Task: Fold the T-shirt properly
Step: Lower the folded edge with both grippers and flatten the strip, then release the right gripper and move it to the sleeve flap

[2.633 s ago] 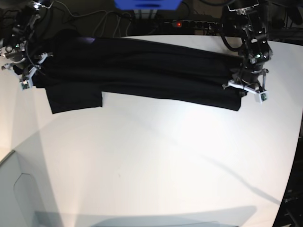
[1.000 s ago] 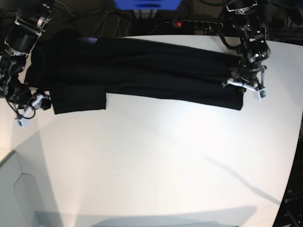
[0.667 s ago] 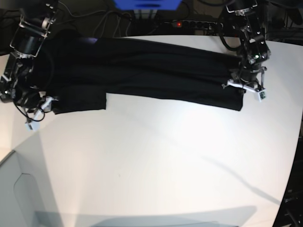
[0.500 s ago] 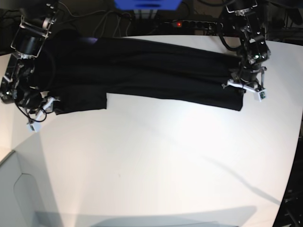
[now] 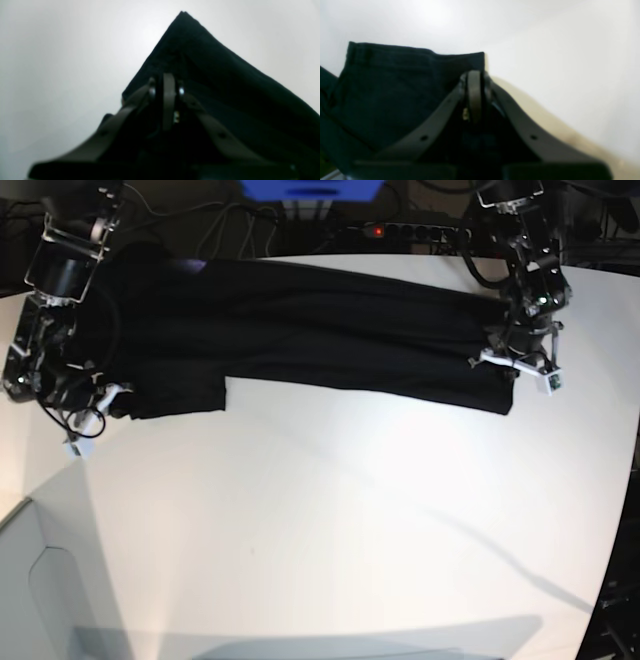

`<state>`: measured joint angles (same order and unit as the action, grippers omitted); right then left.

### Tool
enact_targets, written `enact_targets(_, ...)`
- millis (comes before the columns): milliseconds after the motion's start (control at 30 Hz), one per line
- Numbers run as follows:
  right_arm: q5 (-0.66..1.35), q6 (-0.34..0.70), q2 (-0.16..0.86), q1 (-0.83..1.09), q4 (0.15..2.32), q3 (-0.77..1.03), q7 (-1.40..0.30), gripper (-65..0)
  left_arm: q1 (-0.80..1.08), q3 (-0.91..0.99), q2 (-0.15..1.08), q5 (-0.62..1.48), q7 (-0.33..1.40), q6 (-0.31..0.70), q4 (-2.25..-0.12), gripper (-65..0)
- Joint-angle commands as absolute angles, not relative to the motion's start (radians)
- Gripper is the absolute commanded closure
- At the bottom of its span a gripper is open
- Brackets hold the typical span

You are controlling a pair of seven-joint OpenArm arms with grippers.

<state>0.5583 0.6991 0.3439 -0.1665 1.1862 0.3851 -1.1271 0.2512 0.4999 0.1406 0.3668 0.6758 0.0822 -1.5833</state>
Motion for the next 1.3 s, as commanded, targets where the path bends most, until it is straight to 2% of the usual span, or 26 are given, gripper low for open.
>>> enact_targets(0,0.539,0.698,0.352,-0.186,1.193,0.384,-1.153,0.0,0.245,0.504,0.151,0.369,0.657,0.082,-1.596,0.0)
enact_targets(100,0.541,0.698,0.352,-0.203,1.196,0.39,-1.201,0.0,0.245,0.504,0.151,0.369,0.657,0.082,-1.596,0.0)
enact_targets(200,0.541,0.698,0.354,-0.206,1.291,0.392,-1.234,0.0,0.245,0.504,0.151,0.369,0.657,0.082,-1.596,0.0)
enact_targets(433,0.535,0.698,0.318,-0.119,1.647,0.394,-1.288,0.0,0.248,0.504,0.151,0.369,0.657,0.082,-1.596,0.0)
enact_targets(700,0.541,0.698,0.234,0.044,2.026,0.394,-1.311,0.0,0.246,0.504,0.151,0.369,0.657,0.082,-1.596,0.0)
enact_targets(933,0.552,0.698,0.165,0.16,2.04,0.386,-1.366,0.0,0.246,0.504,0.15,0.369,0.657,0.082,-1.596,0.0)
enact_targets(1267,0.839,0.698,0.154,0.283,2.043,0.309,-1.368,0.0,0.228,0.504,0.15,0.371,0.657,0.087,-1.541,0.0)
